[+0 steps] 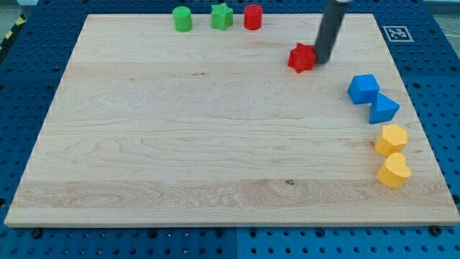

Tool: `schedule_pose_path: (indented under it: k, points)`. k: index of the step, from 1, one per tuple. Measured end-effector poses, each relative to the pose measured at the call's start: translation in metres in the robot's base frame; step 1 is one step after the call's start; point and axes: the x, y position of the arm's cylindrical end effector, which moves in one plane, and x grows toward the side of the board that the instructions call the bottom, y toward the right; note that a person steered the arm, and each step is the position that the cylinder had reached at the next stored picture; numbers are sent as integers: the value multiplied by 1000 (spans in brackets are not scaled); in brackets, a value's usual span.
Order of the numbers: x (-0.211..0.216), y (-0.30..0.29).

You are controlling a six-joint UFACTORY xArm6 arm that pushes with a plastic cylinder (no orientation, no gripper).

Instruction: Place the red star a bit left to the bottom of green star

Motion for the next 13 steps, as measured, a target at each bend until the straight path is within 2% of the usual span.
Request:
schedule_pose_path:
  k: [1, 3, 4, 6, 7, 9, 10, 11, 13]
  points:
    - [-26, -31]
    - [51, 30]
    - [45, 2]
    - [-11, -68]
    - [-25, -94]
    - [16, -97]
    - [-17, -129]
    - [-32, -157]
    - [-32, -181]
